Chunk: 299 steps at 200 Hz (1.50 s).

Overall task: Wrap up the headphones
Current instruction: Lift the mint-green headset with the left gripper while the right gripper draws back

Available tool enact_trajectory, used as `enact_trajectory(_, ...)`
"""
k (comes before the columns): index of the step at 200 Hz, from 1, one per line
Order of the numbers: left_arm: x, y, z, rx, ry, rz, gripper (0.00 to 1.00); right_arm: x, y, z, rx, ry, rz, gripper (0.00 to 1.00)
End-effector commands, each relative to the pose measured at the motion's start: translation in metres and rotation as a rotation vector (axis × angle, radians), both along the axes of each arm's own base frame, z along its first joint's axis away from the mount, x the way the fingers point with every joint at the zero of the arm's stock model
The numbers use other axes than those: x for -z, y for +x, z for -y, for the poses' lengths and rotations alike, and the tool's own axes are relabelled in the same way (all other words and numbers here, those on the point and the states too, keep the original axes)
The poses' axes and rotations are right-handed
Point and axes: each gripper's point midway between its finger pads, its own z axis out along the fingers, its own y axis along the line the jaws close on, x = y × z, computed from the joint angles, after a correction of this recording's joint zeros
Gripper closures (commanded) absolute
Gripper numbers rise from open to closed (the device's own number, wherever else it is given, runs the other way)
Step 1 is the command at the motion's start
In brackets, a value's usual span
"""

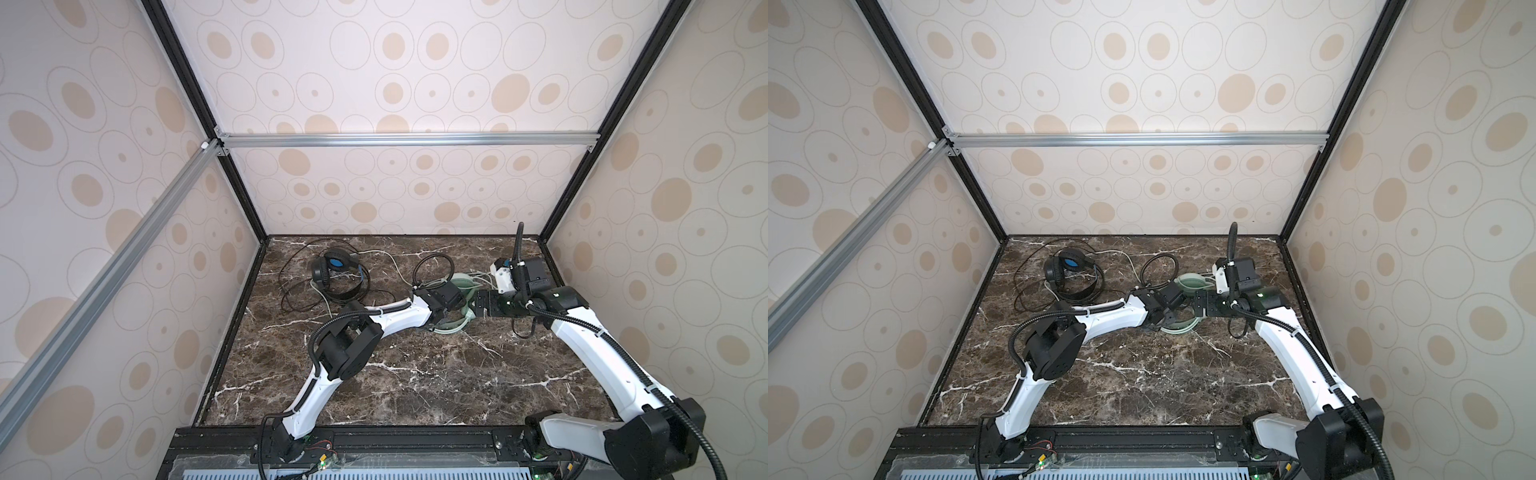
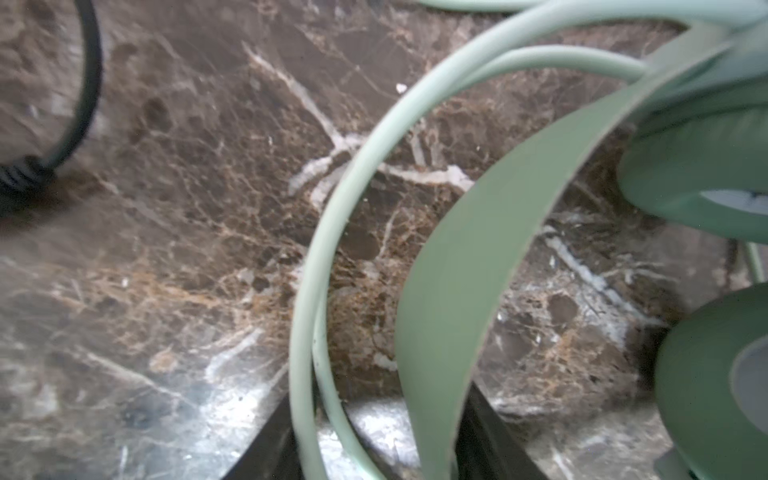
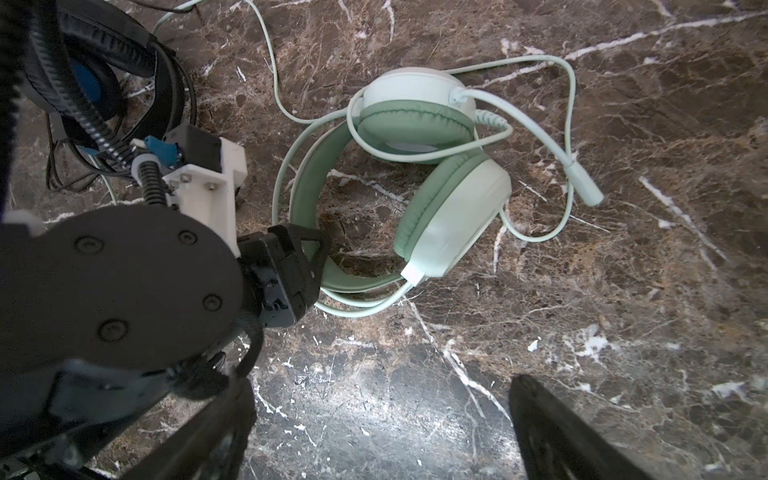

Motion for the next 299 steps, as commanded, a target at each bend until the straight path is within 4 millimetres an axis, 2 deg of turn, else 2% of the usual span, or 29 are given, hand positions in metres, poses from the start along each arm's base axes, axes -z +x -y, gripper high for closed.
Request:
enact_trajectory(1,-0.005,-0.010,-0.017,-0.019,0.061,-0.005,0.54,-0.015,0.000,0.002,-0.013,-0.039,0.041,0.02)
enact_trajectory(20,-0.008,-0.016,-0.027,-0.025,0.076,-0.002,0.63,-0.018,0.001,0.002,-0.015,-0.041,0.046,0.02)
enact_trajectory(25,-0.010,-0.017,-0.031,-0.026,0.082,0.001,0.64,-0.018,-0.002,-0.006,-0.040,-0.040,0.047,0.02)
enact_trajectory(77,-0.028,-0.041,-0.068,-0.024,0.161,0.026,0.80,-0.023,-0.002,-0.011,-0.057,-0.028,0.051,0.03)
enact_trajectory(117,-0.045,-0.061,-0.090,0.006,0.246,0.047,0.87,-0.026,-0.002,-0.016,-0.072,-0.011,0.048,0.04)
enact_trajectory(159,-0.049,-0.075,-0.107,0.040,0.309,0.058,0.93,-0.022,-0.003,-0.017,-0.075,-0.008,0.040,0.05)
enact_trajectory(199,-0.048,-0.069,-0.101,0.109,0.309,0.082,0.93,-0.022,0.003,-0.019,-0.079,-0.017,0.018,0.06)
enact_trajectory(264,-0.023,-0.064,-0.096,0.221,0.194,0.055,0.96,-0.028,0.008,-0.018,-0.055,-0.035,-0.036,0.06)
enact_trajectory(299,-0.030,-0.050,-0.087,0.308,0.222,0.095,1.00,-0.024,0.015,-0.020,-0.046,-0.042,-0.081,0.06)
